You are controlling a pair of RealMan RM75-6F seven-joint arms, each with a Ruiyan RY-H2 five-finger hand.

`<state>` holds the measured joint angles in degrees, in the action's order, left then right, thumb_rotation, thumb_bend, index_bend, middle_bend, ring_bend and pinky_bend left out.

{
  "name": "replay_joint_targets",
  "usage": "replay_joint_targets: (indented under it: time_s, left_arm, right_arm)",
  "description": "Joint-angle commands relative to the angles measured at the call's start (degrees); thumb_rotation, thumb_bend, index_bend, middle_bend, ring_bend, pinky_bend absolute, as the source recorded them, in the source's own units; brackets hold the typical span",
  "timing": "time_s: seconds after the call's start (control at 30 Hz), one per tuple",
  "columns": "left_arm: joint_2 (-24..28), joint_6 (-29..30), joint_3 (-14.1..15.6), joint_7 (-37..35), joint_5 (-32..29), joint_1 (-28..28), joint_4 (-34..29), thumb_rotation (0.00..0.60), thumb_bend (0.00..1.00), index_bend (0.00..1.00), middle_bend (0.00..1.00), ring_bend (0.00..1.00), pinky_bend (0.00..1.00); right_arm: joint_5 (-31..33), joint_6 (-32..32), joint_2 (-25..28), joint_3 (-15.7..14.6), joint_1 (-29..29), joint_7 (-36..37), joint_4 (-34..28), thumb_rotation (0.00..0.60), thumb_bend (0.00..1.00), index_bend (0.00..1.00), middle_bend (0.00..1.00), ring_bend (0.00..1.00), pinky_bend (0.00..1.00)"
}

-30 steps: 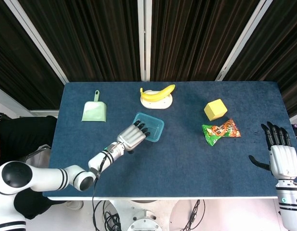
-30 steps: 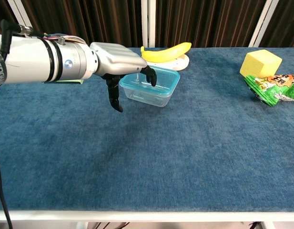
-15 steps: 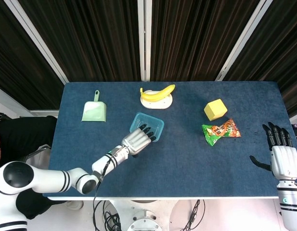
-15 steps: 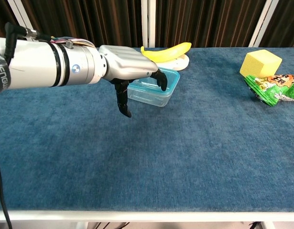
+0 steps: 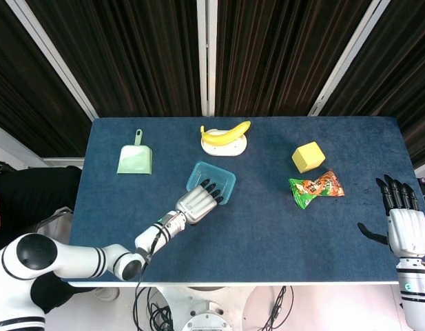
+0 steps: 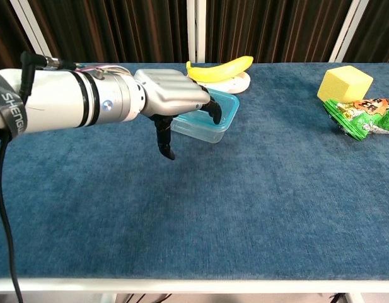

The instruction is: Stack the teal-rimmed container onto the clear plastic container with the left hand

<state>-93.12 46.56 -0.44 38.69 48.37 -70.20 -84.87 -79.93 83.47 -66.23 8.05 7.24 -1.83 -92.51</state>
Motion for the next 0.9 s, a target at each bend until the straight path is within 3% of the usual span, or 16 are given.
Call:
replay_joint_targets:
  time_s: [0.03, 0.4, 0.7, 0.9]
  left_arm:
    - [-0.55, 0.73, 0.18, 0.12, 1.10, 0.61, 0.54, 0.600, 0.05, 0.22, 0.15, 0.06, 0.10]
    - [-1.45, 1.29, 0.65, 0.18, 4.07, 2.53, 1.64, 0.600, 0.05, 0.21, 0.13, 0.04, 0.10]
    - [2.67, -0.12, -3.78, -6.48, 3.58, 3.94, -0.86, 0.600, 0.05, 0.20, 0.13, 0.04, 0.10]
    - [5.37, -1.58, -4.20, -7.65, 0.99, 4.56, -0.89, 0.600, 0.05, 0.20, 0.13, 0.04, 0.10]
  right_arm:
    - [0.01, 0.03, 0.04, 0.00, -0.02, -0.10, -0.09, 0.600, 0.08, 0.00, 0.00, 0.00, 0.00]
    - [-0.02, 0.23, 0.10, -0.01, -0.16, -0.33, -0.48, 0.600, 0.08, 0.00, 0.00, 0.00, 0.00]
    - [-0.09, 0.29, 0.20, 0.03, -0.16, -0.51, -0.66, 0.600, 0.08, 0.00, 0.00, 0.00, 0.00]
    - [-0.14, 0.26, 0.27, 0.11, -0.10, -0.34, -0.61, 0.600, 0.08, 0.00, 0.00, 0.00, 0.00]
